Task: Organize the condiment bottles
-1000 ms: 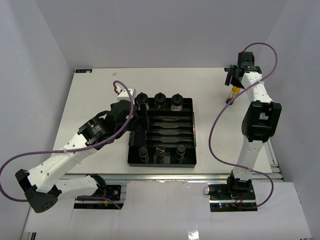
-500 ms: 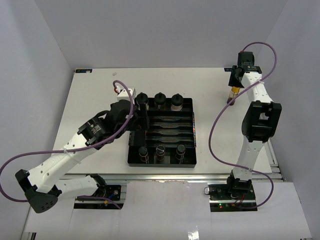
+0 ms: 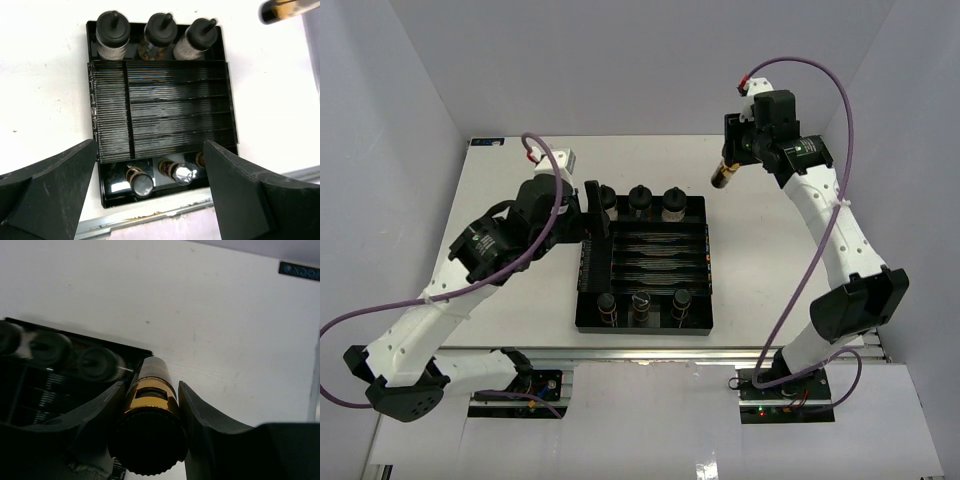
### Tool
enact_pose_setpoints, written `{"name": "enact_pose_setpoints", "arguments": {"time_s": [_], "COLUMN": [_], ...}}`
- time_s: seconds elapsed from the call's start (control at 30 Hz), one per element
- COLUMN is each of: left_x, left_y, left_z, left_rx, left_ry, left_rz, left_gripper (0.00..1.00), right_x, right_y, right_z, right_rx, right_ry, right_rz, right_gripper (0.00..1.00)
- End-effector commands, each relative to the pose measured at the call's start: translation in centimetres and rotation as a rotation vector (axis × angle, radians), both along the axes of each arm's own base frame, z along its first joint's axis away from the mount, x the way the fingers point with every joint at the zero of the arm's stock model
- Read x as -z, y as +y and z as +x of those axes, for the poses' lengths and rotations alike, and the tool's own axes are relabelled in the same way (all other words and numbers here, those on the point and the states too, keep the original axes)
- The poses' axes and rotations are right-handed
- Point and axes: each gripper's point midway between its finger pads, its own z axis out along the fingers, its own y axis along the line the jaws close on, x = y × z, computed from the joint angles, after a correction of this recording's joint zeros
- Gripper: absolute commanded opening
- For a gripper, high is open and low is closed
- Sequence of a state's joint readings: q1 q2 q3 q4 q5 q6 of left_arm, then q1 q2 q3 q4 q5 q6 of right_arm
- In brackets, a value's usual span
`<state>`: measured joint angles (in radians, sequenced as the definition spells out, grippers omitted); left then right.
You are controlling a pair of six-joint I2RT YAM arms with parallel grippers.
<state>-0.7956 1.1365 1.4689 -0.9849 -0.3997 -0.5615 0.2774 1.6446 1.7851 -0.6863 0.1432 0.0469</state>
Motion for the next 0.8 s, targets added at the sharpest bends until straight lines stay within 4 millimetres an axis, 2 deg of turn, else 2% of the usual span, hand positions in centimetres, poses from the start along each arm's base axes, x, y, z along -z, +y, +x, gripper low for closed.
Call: {"name": "enact_pose_setpoints", "arguments": {"time_s": [0.0, 0.03, 0.1, 0.17, 0.27, 0.33, 0.43, 0.5, 0.57, 0.7, 0.77], "left_x": [-5.5, -6.3, -7.1, -7.8, -9.3, -10.1, -11.1, -11.8, -12.9, -14.3, -14.6], "left_y": [2.3, 2.8, 3.2, 3.5, 4.4, 4.9, 5.2, 5.4, 5.8, 6.9, 7.3], "left_z": [-2.3, -2.6, -3.2, -3.7, -4.8, -5.2, -5.6, -5.8, -6.3, -7.0, -7.3], "left_rx": [0.010, 0.003, 0.000, 0.009, 0.007, 0.002, 0.004, 0.009, 0.009, -0.007, -0.011], "left_ry": [-0.063, -0.068, -0.067, -0.076, -0.116, -0.134, -0.154, -0.173, -0.206, -0.250, -0.259], "left_rz": [-0.060, -0.062, -0.073, -0.097, -0.155, -0.175, -0.195, -0.216, -0.251, -0.295, -0.308], "left_gripper": [0.98, 0.98, 0.98, 0.98, 0.98, 0.98, 0.98, 0.98, 0.98, 0.98, 0.98], "right_x": [-4.1, -4.5, -4.6, -4.8, -4.6, -3.4, -2.9, -1.6, 0.1, 2.2, 2.5], "right_y": [7.2, 8.7, 13.3, 16.9, 21.3, 24.2, 27.7, 29.5, 31.0, 33.3, 34.2], "right_z": [-2.7, -3.1, -4.9, -6.3, -7.9, -8.6, -10.4, -11.1, -11.5, -12.3, -13.0], "right_rx": [-0.206, -0.242, -0.354, -0.437, -0.529, -0.580, -0.646, -0.674, -0.697, -0.730, -0.750], "right_ry": [-0.099, -0.104, -0.108, -0.118, -0.121, -0.096, -0.092, -0.073, -0.045, -0.024, -0.021], "right_rz": [0.106, 0.115, 0.134, 0.147, 0.145, 0.128, 0.103, 0.080, 0.058, 0.031, 0.023], "right_gripper": [0.08, 0.08, 0.08, 0.08, 0.08, 0.08, 0.08, 0.08, 0.08, 0.08, 0.08]}}
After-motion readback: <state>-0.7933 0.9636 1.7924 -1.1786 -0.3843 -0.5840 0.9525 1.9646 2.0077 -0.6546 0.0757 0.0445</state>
